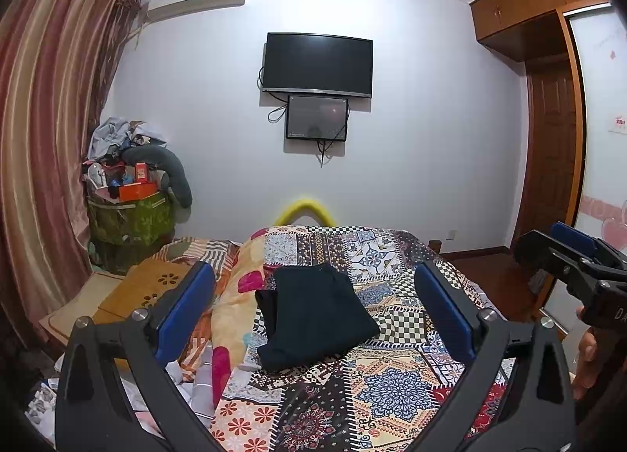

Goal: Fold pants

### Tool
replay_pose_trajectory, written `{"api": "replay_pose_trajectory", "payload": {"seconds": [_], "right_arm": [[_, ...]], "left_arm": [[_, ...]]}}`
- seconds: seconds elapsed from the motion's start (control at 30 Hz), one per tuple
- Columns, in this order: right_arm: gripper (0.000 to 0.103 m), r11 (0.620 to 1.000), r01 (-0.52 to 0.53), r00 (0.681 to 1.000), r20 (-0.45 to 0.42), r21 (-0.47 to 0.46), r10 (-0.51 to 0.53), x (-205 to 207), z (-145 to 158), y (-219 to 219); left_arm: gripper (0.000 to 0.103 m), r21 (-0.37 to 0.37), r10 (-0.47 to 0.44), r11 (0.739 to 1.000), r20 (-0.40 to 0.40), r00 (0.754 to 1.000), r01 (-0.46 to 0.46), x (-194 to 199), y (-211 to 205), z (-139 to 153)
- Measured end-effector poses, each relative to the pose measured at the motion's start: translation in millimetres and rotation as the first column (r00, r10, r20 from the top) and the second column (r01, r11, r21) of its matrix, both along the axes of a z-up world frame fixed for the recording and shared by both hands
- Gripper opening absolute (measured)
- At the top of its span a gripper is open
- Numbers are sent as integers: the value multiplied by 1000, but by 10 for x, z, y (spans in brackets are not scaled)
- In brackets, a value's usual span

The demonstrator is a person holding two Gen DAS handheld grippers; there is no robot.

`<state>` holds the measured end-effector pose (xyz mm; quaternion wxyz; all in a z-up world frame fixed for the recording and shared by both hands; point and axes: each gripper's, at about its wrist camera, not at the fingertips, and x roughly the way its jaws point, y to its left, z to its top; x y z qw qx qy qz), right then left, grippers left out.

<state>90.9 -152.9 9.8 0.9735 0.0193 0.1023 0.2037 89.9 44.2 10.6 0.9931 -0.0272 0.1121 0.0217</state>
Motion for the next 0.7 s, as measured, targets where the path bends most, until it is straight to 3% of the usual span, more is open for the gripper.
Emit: {"api": "replay_pose_trajectory", "payload": {"seconds": [0.7], "right_arm": [[103, 1000, 11, 1000, -13, 16, -11, 6, 7, -67]], "left_arm": [[103, 10, -65, 998, -25, 998, 65, 35, -144, -50]]}}
